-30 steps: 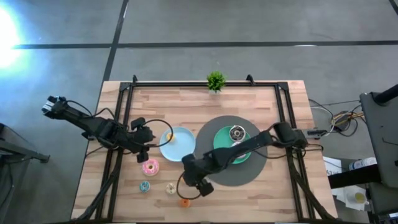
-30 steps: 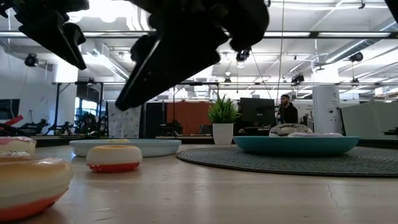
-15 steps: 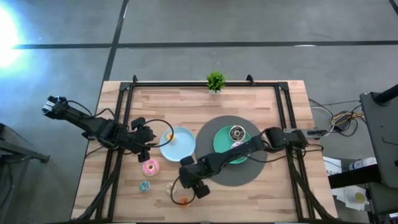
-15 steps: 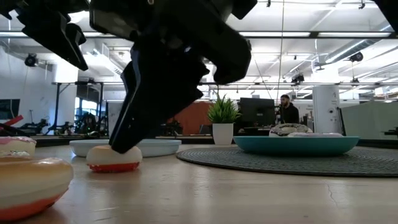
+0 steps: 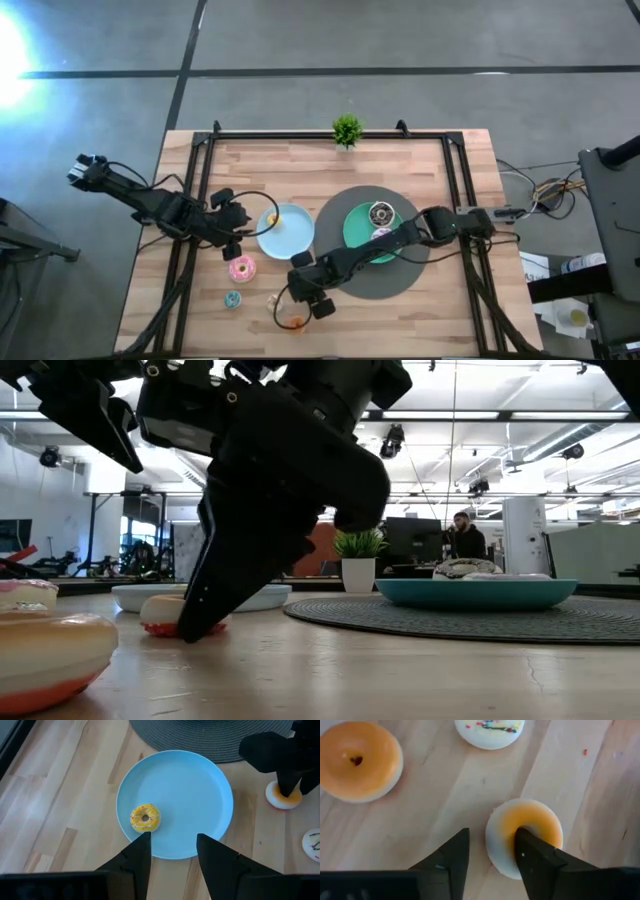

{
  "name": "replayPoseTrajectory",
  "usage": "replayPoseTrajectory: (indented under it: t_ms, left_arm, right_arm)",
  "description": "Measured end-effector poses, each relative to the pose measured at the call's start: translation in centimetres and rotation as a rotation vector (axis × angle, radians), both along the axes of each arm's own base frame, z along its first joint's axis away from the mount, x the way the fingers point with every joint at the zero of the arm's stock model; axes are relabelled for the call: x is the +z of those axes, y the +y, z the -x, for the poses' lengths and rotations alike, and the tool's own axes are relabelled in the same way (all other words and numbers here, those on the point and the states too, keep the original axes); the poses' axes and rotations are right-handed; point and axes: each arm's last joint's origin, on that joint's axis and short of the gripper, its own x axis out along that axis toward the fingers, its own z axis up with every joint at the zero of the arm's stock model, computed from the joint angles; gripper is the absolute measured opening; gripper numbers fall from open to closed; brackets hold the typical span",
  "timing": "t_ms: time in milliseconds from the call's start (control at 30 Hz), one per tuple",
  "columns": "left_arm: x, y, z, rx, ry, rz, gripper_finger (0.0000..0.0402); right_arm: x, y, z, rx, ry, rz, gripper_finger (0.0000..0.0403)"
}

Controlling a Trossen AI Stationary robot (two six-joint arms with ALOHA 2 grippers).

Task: Pick & Place donuts
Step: Put the small red donut on the blue plate

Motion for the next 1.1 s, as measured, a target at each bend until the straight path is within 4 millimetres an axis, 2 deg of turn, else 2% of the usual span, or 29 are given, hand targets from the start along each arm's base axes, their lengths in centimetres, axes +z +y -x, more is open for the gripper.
replayPoseTrajectory:
  t_ms: [133,267,367,533,633,800,933,1100]
  left_arm:
    - [0.0,0.0,0.0,0.002,-0.001,0.001,0.0132]
    - [0.0,0.0,0.0,0.01,-0.004,0.001,0.0132]
    - [0.0,0.0,0.0,0.025,-0.011,0.007,0.0132]
    - [0.1,0.0,-0.1,0.037,-0.03,0.01,0.0132]
    - [0.2,-0.1,-0.4,0.036,-0.047,-0.005,0.0132]
    - [0.4,-0.5,-1.2,0.037,-0.125,-0.087,0.0132]
    - [0.9,-1.0,-2.5,0.064,-0.229,-0.231,0.0132]
    - [0.9,-1.6,-4.5,0.11,-0.3,-0.398,0.0132]
  right_arm:
    - [0.4,-0.7,-0.1,-0.054,0.007,-0.031,0.0081]
    - [1.0,-2.4,0.0,-0.126,0.04,-0.051,0.0022]
    - [1.8,-4.4,0.7,-0.199,0.085,-0.074,0.0015]
    - [4.8,-8.5,1.9,-0.385,0.05,-0.292,0.0014]
    - [6.6,-11.5,2.6,-0.59,-0.07,-0.504,0.0013]
    - [9.4,-15.5,4.5,-0.957,-0.458,-0.905,0.0013]
    - [8.8,-16.4,5.7,-1.128,-0.628,-1.161,0.0013]
    - [7.9,-16.4,5.7,-1.239,-0.747,-1.38,0.0013]
